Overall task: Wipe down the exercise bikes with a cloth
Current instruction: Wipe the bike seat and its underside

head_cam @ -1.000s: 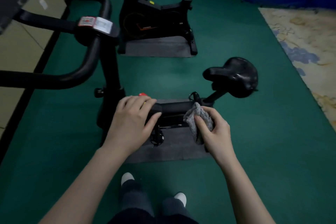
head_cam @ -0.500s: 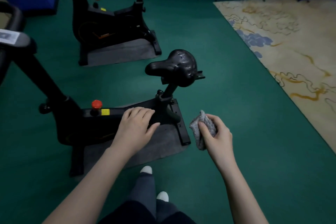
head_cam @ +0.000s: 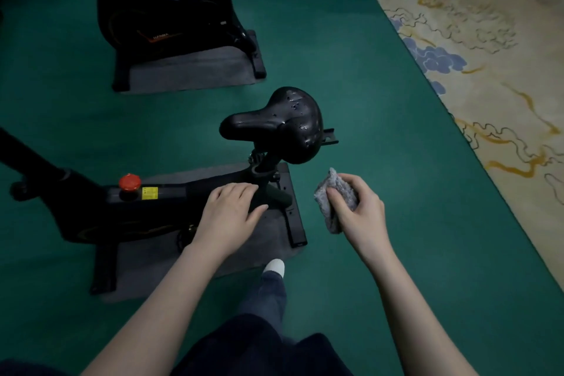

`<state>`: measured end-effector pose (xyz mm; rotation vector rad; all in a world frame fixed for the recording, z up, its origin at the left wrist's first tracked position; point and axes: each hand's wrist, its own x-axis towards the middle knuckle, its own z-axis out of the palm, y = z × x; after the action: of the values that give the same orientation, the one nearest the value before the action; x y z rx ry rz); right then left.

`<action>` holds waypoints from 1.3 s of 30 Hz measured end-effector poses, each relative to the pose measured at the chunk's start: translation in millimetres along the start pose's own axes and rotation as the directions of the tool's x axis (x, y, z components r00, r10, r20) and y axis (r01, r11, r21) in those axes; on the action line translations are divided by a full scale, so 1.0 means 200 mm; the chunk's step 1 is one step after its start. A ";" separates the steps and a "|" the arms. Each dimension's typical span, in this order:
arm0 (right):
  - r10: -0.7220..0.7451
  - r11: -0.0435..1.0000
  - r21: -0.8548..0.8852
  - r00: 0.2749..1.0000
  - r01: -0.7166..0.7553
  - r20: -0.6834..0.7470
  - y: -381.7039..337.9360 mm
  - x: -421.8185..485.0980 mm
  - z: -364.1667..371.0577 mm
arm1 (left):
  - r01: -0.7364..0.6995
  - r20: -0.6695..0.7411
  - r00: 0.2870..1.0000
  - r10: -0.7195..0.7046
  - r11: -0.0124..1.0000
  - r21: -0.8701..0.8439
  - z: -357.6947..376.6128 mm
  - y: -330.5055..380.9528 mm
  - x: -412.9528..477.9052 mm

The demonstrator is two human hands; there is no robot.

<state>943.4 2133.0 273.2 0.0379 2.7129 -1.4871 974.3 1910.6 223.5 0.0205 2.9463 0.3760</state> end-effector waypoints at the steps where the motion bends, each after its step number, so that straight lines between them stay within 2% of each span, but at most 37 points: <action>1: -0.006 1.000 -0.011 1.000 0.007 0.028 0.00 0.04 0.01 | 0.022 0.011 1.000 -0.022 1.000 -0.014 0.01 -0.01 0.03; 13: -0.013 0.997 -0.078 0.987 0.025 0.159 0.05 0.50 0.09 | 0.281 0.107 0.958 -0.266 0.946 -0.163 0.05 -0.12 0.27; 21: -0.120 0.990 -0.037 0.949 0.137 0.292 0.04 0.75 0.13 | 0.426 0.104 0.905 -0.413 0.885 -0.186 0.08 -0.06 0.33; 26: -0.207 0.975 0.000 0.912 0.222 0.353 0.10 0.94 0.02 | 0.491 0.072 0.870 -0.488 0.846 -0.209 0.09 0.11 0.44; 34: -0.306 0.949 0.071 0.840 0.308 0.448 0.30 1.31 -0.43 | 0.647 -0.042 0.726 -0.686 0.703 -0.294 0.11 0.57 0.61; 39: -0.342 0.934 0.094 0.792 0.344 0.505 0.42 1.49 -0.68 | 0.732 -0.022 0.606 -0.795 0.569 -0.374 0.17 0.86 0.66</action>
<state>646.2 2291.8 260.1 -0.7826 2.3489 -1.3109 848.3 2089.6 212.5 -1.3767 2.6398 0.7323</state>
